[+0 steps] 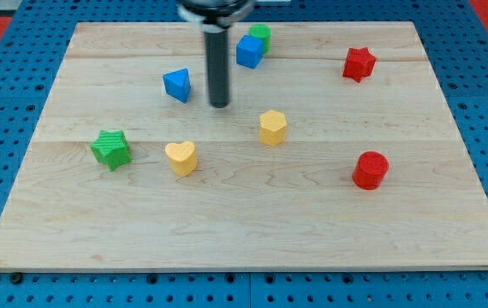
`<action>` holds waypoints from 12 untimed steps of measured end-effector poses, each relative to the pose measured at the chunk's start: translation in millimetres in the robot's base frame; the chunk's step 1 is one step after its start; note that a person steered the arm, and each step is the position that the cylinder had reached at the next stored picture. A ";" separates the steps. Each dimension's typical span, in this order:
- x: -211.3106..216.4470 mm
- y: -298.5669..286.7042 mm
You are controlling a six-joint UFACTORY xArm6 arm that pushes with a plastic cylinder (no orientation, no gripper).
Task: Group up the blue cube green circle and blue triangle at the top center of the board
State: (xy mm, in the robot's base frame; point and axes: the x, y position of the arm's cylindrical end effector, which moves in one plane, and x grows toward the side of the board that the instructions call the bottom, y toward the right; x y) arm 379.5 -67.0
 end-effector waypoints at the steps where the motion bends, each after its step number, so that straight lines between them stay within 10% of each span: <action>1: -11.0 -68.9; 9: -34.5 85.5; 12: -56.2 30.2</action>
State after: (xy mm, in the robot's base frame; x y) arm 323.2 -36.7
